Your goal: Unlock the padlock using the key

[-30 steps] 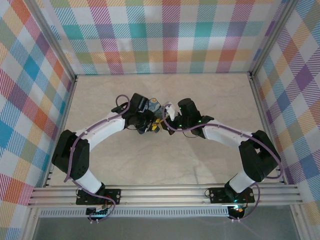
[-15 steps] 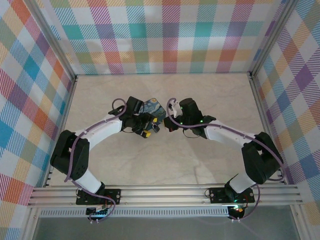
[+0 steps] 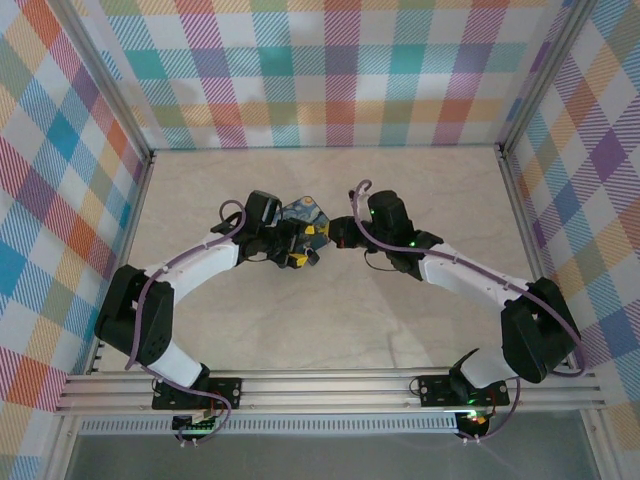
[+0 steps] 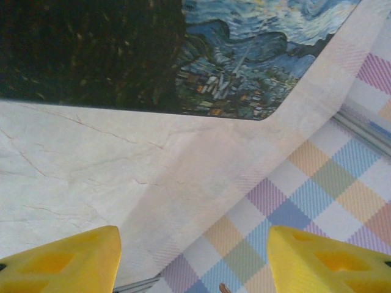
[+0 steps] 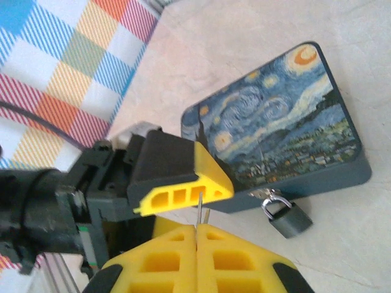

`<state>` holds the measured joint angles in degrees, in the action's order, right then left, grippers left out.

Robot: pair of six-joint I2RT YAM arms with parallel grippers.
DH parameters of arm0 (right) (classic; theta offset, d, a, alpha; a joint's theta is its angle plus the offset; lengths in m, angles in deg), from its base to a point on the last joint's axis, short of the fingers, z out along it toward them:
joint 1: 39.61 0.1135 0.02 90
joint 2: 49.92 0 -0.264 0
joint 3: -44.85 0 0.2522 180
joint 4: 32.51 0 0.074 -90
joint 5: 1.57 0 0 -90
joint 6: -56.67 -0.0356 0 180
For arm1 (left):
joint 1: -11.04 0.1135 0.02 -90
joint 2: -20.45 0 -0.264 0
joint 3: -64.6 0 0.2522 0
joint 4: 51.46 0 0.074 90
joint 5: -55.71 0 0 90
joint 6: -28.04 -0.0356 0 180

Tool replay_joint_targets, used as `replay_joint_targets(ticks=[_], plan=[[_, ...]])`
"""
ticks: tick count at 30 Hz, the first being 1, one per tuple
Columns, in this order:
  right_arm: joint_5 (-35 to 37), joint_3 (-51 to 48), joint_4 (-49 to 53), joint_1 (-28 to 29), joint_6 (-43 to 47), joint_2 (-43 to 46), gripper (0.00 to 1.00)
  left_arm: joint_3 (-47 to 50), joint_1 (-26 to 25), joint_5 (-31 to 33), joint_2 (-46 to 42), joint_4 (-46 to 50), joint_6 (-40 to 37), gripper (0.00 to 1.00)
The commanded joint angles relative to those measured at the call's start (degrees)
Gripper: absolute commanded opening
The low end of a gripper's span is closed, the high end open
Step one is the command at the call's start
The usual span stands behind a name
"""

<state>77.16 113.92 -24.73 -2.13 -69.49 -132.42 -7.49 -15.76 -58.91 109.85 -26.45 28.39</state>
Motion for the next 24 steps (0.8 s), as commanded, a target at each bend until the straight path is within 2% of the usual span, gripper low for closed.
replay_joint_targets(ticks=[1, 5, 17, 24], plan=[[1.2, -1.8, -7.7, -0.1, -7.1, 1.6, 0.0, 1.2, -0.1, -1.0, -1.3, -3.0, 5.8, 0.65], [2.8, -3.7, -12.3, 0.1, -10.5, 2.0, 0.0, 2.6, -0.1, -1.0, -0.6, -8.3, 10.4, 0.62], [12.2, -7.6, -22.7, 1.6, -21.6, 0.4, 0.0, -0.2, -2.5, -0.1, 3.0, -12.6, 15.3, 0.55], [12.8, -5.8, -23.9, 3.0, -22.5, -1.6, 0.0, -0.8, -3.4, -0.3, 4.7, -15.4, 17.0, 0.51]])
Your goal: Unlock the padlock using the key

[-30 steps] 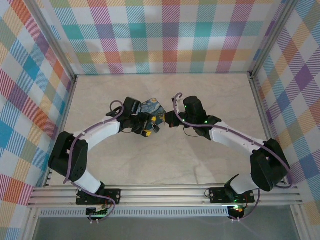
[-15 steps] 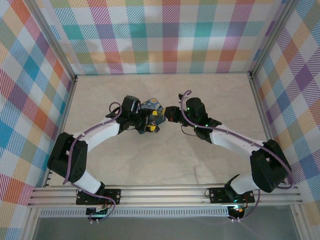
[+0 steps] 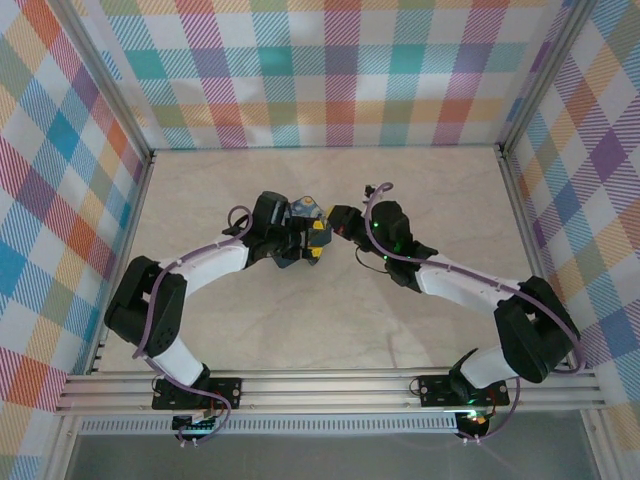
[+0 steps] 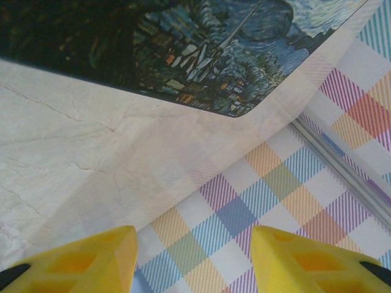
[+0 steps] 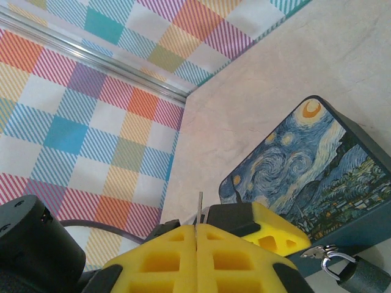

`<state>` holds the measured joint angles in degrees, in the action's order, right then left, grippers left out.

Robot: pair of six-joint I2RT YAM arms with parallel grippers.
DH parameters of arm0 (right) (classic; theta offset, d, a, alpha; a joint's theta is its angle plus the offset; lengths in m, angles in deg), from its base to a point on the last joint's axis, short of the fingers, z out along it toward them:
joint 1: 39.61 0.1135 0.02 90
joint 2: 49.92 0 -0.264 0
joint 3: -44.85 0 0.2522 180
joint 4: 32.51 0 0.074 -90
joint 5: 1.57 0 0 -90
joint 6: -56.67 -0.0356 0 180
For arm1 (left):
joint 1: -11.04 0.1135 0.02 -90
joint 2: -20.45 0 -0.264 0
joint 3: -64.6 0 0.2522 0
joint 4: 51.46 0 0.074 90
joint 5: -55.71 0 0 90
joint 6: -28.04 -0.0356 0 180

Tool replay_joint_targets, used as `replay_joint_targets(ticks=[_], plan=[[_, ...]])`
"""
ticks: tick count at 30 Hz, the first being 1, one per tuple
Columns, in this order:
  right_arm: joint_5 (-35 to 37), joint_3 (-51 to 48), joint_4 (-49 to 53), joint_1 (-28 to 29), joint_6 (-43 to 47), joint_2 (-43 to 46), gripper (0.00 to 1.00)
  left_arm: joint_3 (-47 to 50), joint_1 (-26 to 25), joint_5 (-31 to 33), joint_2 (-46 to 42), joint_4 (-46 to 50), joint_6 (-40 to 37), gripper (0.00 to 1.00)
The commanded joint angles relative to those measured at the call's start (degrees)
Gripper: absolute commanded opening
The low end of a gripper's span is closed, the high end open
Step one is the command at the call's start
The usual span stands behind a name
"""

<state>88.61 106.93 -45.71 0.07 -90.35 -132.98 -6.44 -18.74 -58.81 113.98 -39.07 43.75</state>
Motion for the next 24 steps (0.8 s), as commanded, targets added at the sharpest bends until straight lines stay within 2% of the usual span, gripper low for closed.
replay_joint_targets(ticks=[1, 7, 17, 24], plan=[[1.6, 1.1, -3.0, 0.9, -1.8, -1.0, 0.0, -1.8, -0.4, -0.3, 0.6, -3.2, 1.9, 0.51], [2.9, -0.3, -3.4, 1.2, -3.4, -0.7, 0.0, -0.9, -0.4, 0.1, 1.2, -6.5, 4.6, 0.5], [6.5, -2.7, -5.6, 1.5, -5.8, -0.7, 0.0, -0.9, -0.4, 0.5, 1.0, -10.2, 6.7, 0.36], [7.6, -3.0, -8.2, 1.5, -8.0, -2.4, 0.0, -0.5, -0.5, 0.8, 0.2, -11.5, 7.4, 0.33]])
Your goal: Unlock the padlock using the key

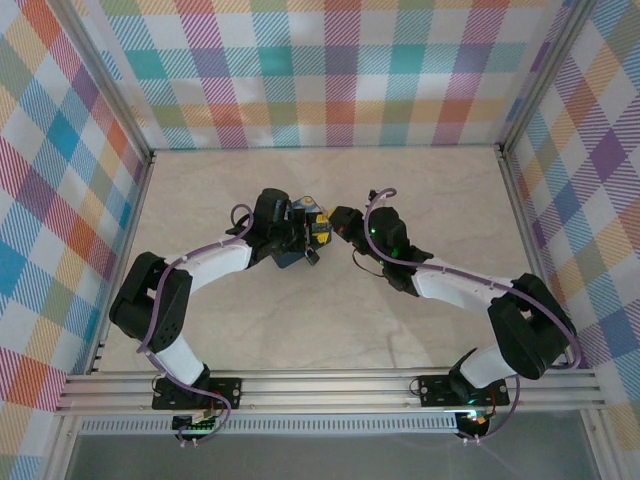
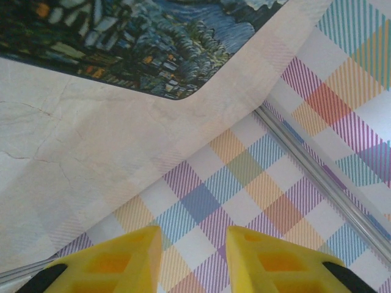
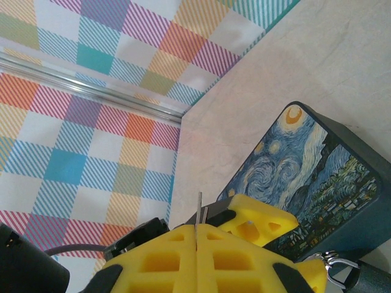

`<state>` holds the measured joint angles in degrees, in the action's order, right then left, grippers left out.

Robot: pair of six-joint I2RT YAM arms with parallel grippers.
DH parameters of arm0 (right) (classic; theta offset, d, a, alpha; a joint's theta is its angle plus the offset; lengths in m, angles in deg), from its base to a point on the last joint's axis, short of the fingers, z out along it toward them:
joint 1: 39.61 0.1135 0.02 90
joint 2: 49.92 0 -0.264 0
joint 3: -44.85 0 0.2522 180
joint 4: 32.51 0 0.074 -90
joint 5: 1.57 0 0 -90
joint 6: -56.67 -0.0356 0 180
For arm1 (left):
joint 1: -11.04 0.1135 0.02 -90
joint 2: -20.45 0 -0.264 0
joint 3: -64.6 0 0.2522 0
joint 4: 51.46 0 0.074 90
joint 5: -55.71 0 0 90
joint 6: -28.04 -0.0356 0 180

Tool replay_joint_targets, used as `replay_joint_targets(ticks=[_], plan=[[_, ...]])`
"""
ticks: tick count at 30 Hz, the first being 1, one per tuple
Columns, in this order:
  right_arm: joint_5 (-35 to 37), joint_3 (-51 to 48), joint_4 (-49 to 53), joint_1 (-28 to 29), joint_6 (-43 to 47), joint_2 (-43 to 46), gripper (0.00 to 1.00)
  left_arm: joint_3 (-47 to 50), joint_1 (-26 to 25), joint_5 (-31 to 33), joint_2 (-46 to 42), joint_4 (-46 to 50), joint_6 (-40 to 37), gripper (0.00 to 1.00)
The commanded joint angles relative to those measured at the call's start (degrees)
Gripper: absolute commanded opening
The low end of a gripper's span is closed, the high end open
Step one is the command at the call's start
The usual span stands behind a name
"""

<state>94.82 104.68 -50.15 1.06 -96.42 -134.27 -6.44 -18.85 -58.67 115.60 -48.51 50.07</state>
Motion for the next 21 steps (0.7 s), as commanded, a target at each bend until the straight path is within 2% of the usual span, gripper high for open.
replay_joint_targets(ticks=[1, 7, 21], plan=[[1.4, -0.7, -4.2, 0.6, -2.2, -1.5, 0.0, -0.5, -0.3, 0.7, -1.5, -2.1, 1.1, 0.33], [1.3, -0.5, -4.3, 1.0, -2.8, -2.3, 0.0, 0.0, -0.3, 0.4, -1.0, -3.8, 1.6, 0.36], [3.2, -1.2, -4.3, 1.2, -4.3, -3.0, 0.0, 0.3, -0.3, 0.6, -1.9, -5.0, 2.0, 0.24]])
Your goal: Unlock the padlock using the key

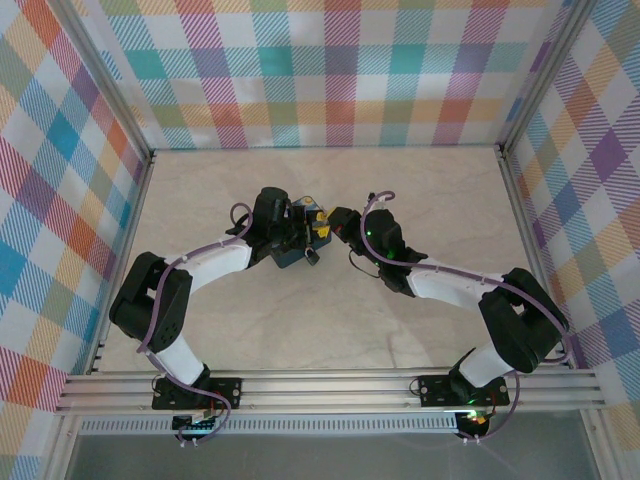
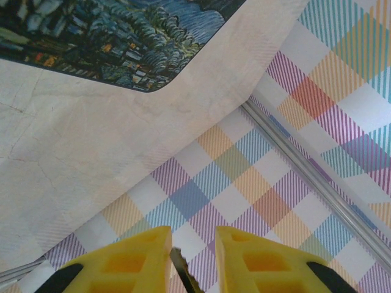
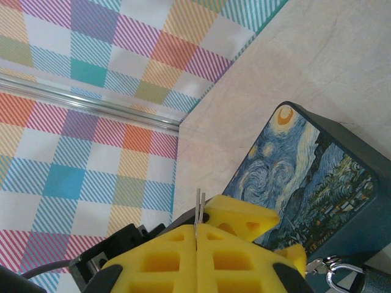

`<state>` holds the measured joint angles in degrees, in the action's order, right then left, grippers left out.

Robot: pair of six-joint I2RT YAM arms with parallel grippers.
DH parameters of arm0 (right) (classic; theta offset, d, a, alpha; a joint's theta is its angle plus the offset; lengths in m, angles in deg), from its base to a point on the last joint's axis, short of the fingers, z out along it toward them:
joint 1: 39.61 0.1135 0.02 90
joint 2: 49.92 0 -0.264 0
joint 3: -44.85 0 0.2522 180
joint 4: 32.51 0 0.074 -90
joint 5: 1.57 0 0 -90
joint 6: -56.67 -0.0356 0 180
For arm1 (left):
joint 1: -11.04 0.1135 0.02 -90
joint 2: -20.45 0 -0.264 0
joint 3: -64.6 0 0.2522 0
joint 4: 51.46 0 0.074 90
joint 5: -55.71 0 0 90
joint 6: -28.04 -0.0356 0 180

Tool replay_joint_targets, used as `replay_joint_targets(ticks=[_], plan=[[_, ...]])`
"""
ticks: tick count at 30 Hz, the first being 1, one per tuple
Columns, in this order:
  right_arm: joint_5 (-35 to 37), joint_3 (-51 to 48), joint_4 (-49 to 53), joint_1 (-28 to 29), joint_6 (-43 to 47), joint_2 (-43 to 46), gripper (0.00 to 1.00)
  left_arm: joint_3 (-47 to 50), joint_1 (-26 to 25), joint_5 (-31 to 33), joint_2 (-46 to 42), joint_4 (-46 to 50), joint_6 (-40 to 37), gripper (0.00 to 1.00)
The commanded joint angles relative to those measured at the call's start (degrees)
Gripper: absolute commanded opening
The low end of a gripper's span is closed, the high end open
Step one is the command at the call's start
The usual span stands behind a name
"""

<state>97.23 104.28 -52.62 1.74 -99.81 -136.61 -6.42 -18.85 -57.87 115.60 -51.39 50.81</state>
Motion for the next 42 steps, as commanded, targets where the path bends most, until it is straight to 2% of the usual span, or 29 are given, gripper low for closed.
replay_joint_targets(ticks=[1, 5, 9, 15, 21, 25, 29, 31, 34, 36, 40, 42], plan=[[1.0, -0.9, -1.8, 0.5, -1.0, -0.6, 0.0, 0.3, -0.3, -0.2, -1.9, -2.2, 1.3, 0.22], [1.1, -1.1, -1.8, 0.5, -0.8, -0.3, 0.0, 0.5, -0.2, -0.2, -1.9, -2.0, 1.0, 0.13], [1.7, -1.6, -1.8, 0.5, -0.9, 0.1, 0.0, 0.5, -0.3, -0.3, -1.9, -1.6, 0.5, 0.11], [2.5, -2.2, -1.8, 0.5, -0.2, 0.9, 0.0, 0.2, -0.2, -0.4, -2.5, 0.7, -1.4, 0.03], [5.3, -3.0, 1.3, 0.5, 3.5, 3.3, 0.0, -0.6, 0.1, 0.9, -4.8, 8.8, -6.6, 0.0], [6.6, -3.4, 4.2, 0.5, 4.6, 4.2, 0.08, -1.9, 0.2, 3.0, -6.2, 15.2, -11.0, 0.0], [6.8, -3.4, 6.8, 0.5, 5.2, 4.4, 0.31, -4.2, 0.2, 4.8, -6.6, 21.5, -16.0, 0.0], [6.9, -2.9, 8.6, 0.5, 6.8, 4.8, 0.35, -5.9, 0.0, 6.5, -6.8, 25.3, -19.4, 0.0], [5.6, -1.3, 10.7, 0.4, 12.0, 5.4, 0.39, -6.6, -0.1, 6.9, -6.7, 27.1, -22.4, 0.0], [2.5, 0.9, 12.6, 0.2, 18.5, 5.3, 0.39, -6.6, -0.1, 6.7, -6.4, 27.7, -23.3, 0.0], [-12.6, 4.2, 16.4, -0.2, 38.1, 5.0, 0.37, -6.9, -0.1, 6.5, -6.6, 31.3, -25.7, 0.0], [-17.9, 5.0, 20.2, -0.5, 46.4, 5.4, 0.35, -7.1, -0.1, 5.6, -6.6, 32.0, -26.6, 0.0]])
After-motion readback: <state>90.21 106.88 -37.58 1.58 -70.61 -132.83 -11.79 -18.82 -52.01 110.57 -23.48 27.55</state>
